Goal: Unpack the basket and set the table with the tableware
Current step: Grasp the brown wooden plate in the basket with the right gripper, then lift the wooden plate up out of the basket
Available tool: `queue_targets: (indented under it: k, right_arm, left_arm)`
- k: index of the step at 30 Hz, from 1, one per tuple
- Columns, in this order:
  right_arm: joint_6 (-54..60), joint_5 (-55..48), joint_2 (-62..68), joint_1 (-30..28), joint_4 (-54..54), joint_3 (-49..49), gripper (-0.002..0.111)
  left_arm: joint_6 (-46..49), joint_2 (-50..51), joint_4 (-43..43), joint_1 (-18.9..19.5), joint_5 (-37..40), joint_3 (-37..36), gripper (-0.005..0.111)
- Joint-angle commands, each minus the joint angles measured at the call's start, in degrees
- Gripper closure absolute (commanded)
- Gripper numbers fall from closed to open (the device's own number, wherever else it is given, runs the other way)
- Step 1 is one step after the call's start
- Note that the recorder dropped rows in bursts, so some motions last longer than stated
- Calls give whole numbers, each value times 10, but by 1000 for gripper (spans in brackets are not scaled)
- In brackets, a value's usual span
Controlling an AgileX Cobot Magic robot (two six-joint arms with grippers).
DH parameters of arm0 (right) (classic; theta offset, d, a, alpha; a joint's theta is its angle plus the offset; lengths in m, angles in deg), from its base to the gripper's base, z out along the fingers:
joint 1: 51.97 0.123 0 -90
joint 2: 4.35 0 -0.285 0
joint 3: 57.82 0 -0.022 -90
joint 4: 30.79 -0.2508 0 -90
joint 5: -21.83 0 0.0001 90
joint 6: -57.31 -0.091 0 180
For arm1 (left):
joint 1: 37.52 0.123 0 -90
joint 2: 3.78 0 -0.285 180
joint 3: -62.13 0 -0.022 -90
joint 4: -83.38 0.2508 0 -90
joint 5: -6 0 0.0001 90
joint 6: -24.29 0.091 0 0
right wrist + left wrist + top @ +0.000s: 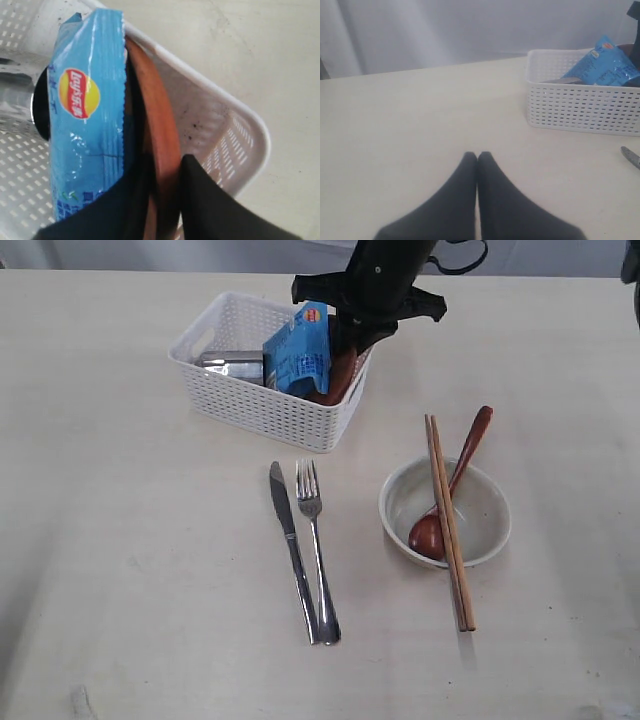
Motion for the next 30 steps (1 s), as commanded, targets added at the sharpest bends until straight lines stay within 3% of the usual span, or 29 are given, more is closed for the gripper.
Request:
queue_targets:
  k: [1, 15, 23, 27, 30]
  right_arm:
    - [19, -11, -8, 1, -6, -3, 109]
    - [29, -14, -77, 1, 48, -3, 109]
    - [6, -14, -134, -2, 169, -3, 109]
    - [-5, -25, -169, -44, 194, -3, 109]
    - [-9, -78, -171, -109, 196, -3, 109]
  left_arm:
    - [0, -2, 3, 1, -2, -1, 107]
    - [0, -2, 3, 1, -2, -1, 107]
    - [0, -2, 3, 1, -2, -1, 107]
    - [0, -2, 3, 1, -2, -1, 107]
    - [0, -2, 3, 1, -2, -1, 107]
